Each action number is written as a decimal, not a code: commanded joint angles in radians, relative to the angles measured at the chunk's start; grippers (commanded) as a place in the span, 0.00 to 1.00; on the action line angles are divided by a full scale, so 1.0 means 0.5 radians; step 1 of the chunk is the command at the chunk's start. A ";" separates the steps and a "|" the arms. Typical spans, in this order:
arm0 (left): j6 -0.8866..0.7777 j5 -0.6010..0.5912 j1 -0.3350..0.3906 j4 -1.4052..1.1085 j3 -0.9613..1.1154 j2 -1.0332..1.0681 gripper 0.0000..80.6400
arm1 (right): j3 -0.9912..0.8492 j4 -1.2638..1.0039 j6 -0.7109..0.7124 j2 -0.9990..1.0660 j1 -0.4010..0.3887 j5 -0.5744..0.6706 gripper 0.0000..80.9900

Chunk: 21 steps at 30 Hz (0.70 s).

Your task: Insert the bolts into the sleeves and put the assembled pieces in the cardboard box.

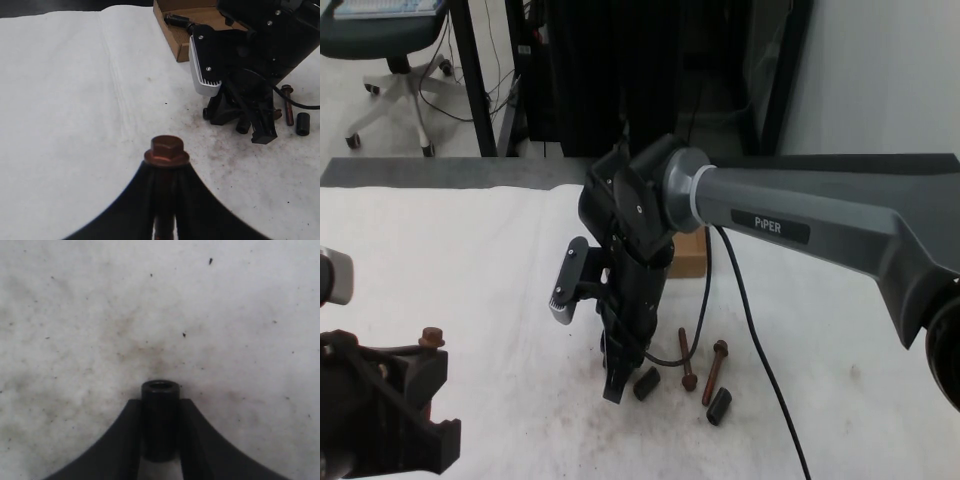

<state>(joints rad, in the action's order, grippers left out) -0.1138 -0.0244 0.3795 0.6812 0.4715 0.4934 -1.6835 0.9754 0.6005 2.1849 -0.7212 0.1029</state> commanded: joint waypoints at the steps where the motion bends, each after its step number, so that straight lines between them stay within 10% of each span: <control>1: 0.005 0.017 -0.004 -0.010 0.004 -0.019 0.00 | -0.005 -0.016 0.009 -0.006 -0.006 0.005 0.01; 8: 0.005 0.008 -0.004 -0.168 0.028 -0.039 0.00 | -0.053 -0.005 -0.413 -0.147 0.027 0.052 0.01; 21: -0.510 -0.746 -0.004 -2.009 0.053 0.135 0.00 | 0.048 -0.170 -0.888 -1.133 0.572 1.052 0.01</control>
<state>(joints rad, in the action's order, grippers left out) -0.3242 -0.3686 0.3795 -0.2523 0.4921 0.5463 -1.6945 0.8894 0.1704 1.7209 -0.5004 0.4666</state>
